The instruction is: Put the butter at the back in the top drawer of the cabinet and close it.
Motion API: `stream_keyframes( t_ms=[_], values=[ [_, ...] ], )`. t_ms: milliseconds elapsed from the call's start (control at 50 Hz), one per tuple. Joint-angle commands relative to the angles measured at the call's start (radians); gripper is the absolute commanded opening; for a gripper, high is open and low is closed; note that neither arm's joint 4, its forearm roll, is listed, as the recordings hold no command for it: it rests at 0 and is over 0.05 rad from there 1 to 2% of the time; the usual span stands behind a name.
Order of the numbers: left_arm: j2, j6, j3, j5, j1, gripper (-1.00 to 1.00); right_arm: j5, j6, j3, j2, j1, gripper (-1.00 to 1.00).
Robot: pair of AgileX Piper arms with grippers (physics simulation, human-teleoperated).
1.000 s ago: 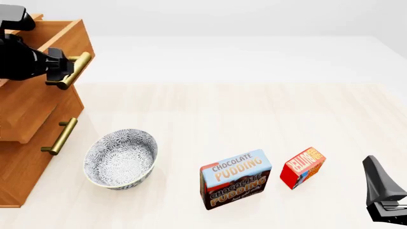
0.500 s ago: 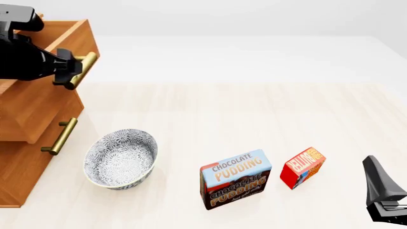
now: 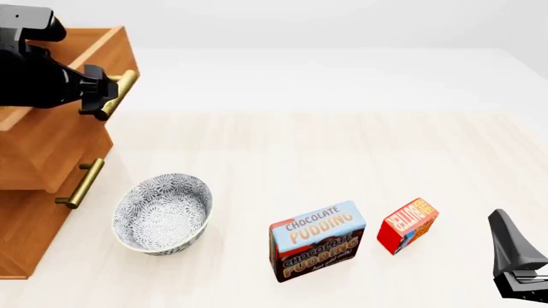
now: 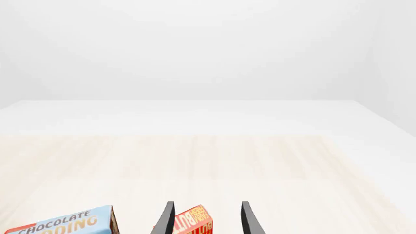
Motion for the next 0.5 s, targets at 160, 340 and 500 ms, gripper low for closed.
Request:
stream_keyframes(
  t_ms=[160, 340, 500],
  values=[
    [0.041, 0.045, 0.031, 0.021, -0.065, 1.00, 0.000, 0.000, 0.000, 0.000, 0.000, 1.00],
    [0.045, 0.057, 0.050, 0.006, -0.079, 1.00, 0.000, 0.000, 0.000, 0.000, 0.000, 1.00],
    [0.049, 0.052, 0.056, 0.000, -0.103, 1.00, 0.000, 0.000, 0.000, 0.000, 0.000, 1.00]
  ],
)
